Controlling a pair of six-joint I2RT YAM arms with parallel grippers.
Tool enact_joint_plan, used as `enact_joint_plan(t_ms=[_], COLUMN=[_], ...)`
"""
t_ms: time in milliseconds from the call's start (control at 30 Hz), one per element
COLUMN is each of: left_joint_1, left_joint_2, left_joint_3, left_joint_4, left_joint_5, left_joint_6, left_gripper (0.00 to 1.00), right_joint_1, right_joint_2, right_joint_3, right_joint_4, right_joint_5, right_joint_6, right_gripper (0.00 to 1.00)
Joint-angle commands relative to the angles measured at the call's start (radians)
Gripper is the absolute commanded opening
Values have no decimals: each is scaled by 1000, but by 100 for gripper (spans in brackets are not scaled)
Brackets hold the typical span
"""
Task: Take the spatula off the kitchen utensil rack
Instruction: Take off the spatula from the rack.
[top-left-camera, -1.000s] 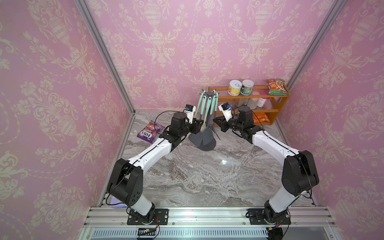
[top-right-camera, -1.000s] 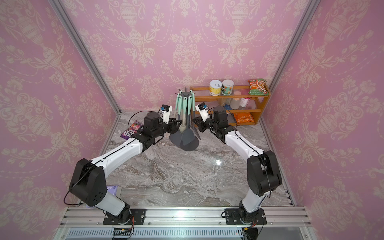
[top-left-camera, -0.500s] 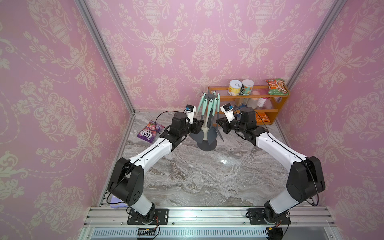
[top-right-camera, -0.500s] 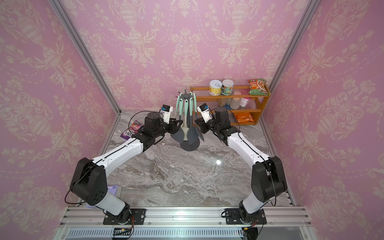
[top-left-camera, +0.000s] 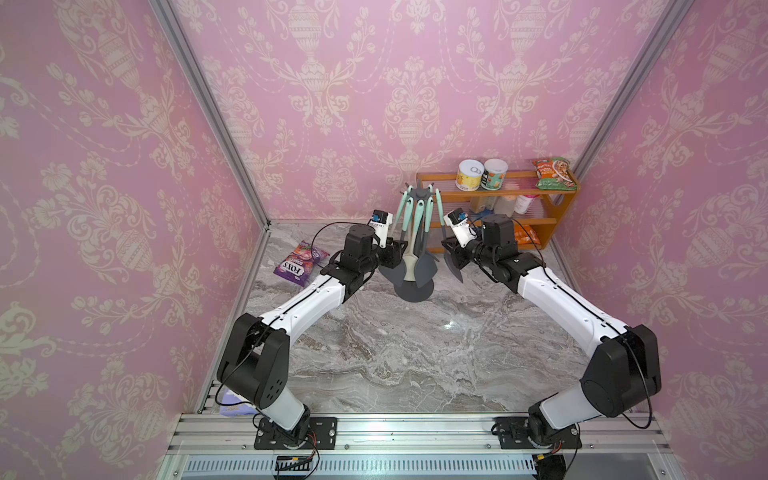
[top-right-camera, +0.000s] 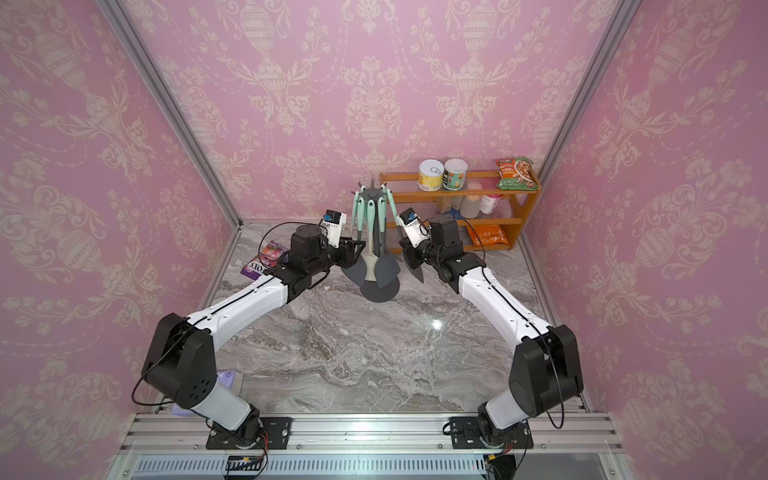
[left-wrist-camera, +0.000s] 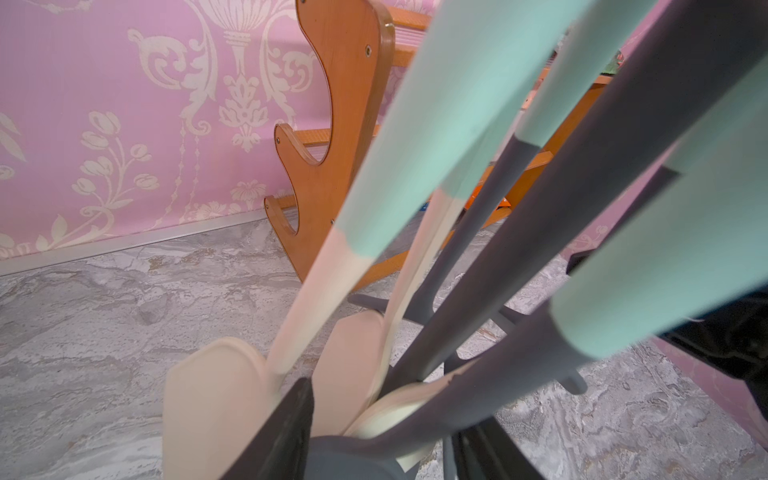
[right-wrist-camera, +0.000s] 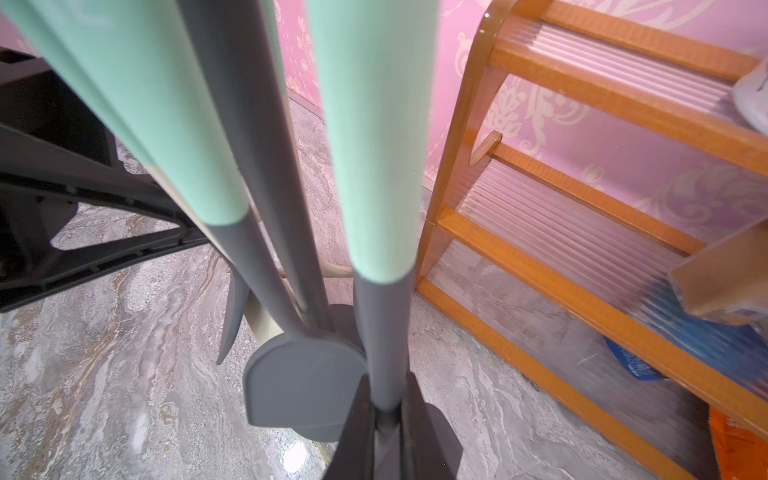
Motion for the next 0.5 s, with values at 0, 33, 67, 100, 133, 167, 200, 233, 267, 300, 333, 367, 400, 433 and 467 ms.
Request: enact_joint_plan(t_ms=[0, 33, 67, 100, 133, 167, 200, 233, 267, 300, 333, 367, 400, 433, 467], left_joint_1=[-6, -6, -6, -6, -6, -6, -6, -6, -6, -6, -6, -6, -6, -6, -6], left_joint_2=[13, 14, 16, 17, 19, 20, 21, 23, 23, 24, 25, 25, 27, 28, 29], left_joint_3=[29, 31, 33, 35, 36, 38, 40, 41, 42, 42, 42, 42, 41, 41, 41], left_joint_4=[-14, -17, -18, -18, -18, -19, -19, -20, -20, -18, -18, -18, -18, -18, -19], left_joint_5=[-25, -24, -22, -20, -19, -18, -17, -17, -17, -17, -17, -16, -16, -16, -17], left_joint_6=[6, 7, 7, 8, 8, 8, 7, 8, 8, 8, 7, 8, 7, 8, 9], left_gripper=[55, 55, 55, 55, 55, 55, 55, 55, 55, 55, 55, 55, 55, 55, 55], right_joint_1=[17, 21, 25, 24, 26, 27, 26, 27, 26, 26, 26, 27, 26, 27, 27], right_joint_2=[-52, -58, -63, -70, -73, -77, -79, -81, -85, -89, -92, -95, -97, -99, -102], right_joint_3=[44, 48, 52, 54, 58, 66, 72, 78, 81, 84, 85, 86, 88, 88, 88], right_joint_4=[-48, -56, -62, -67, -71, -82, -92, -100, -106, -113, -116, -120, -123, -128, -129], right_joint_5=[82, 101, 117, 125, 133, 143, 157, 174, 195, 210, 223, 236, 244, 251, 264], right_joint_6=[-62, -70, -75, -77, -77, -78, -82, -85, -89, -94, -95, -97, -100, -103, -103], right_gripper=[0, 0, 0, 0, 0, 0, 0, 0, 0, 0, 0, 0, 0, 0, 0])
